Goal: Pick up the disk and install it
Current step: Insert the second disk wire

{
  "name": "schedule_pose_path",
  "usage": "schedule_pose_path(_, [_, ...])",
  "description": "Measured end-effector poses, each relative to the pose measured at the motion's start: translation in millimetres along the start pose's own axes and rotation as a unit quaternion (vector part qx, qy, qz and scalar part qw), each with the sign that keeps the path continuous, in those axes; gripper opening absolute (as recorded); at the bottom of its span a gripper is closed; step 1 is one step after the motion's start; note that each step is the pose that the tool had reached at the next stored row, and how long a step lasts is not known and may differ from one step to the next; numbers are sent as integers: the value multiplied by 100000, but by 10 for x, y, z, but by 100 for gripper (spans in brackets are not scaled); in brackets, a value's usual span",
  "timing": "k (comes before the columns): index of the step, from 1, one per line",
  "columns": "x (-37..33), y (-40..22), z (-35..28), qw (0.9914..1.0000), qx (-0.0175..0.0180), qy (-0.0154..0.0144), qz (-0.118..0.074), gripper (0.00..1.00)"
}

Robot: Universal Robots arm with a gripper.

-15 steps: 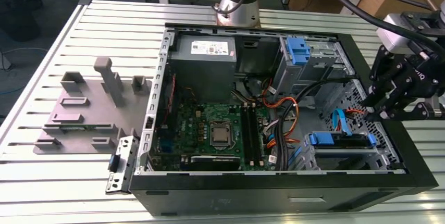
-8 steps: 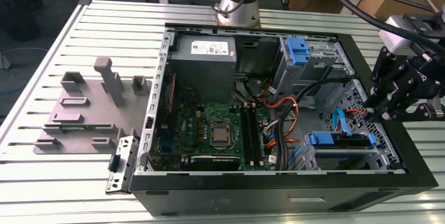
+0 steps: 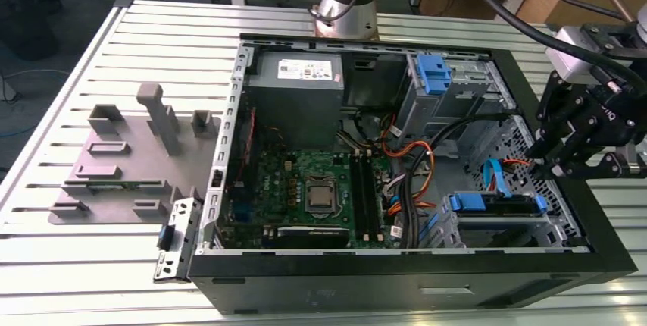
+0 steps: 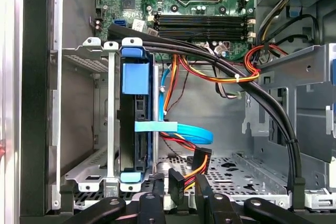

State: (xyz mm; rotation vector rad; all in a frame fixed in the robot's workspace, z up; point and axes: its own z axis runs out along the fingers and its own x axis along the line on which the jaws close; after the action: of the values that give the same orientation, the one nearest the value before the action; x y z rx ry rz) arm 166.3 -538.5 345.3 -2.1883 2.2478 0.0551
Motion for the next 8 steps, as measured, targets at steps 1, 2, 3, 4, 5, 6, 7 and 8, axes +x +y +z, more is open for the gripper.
schedule_pose_path(1, [0, 0, 0, 100000, -1, 5, 2, 37])
schedule_pose_path(2, [0, 0, 0, 100000, 0, 17, 5, 37])
schedule_pose_path(3, [0, 1, 0, 100000, 0, 21, 6, 37])
schedule_pose_path(4, [0, 1, 0, 100000, 2, 23, 8, 37])
schedule_pose_path(5, [0, 6, 0, 100000, -1, 21, 17, 37])
schedule_pose_path(6, [-1, 15, 0, 100000, 0, 25, 17, 37])
schedule_pose_path(7, [0, 20, 0, 100000, -1, 22, 13, 37])
schedule_pose_path(8, [0, 20, 0, 100000, 1, 26, 7, 37])
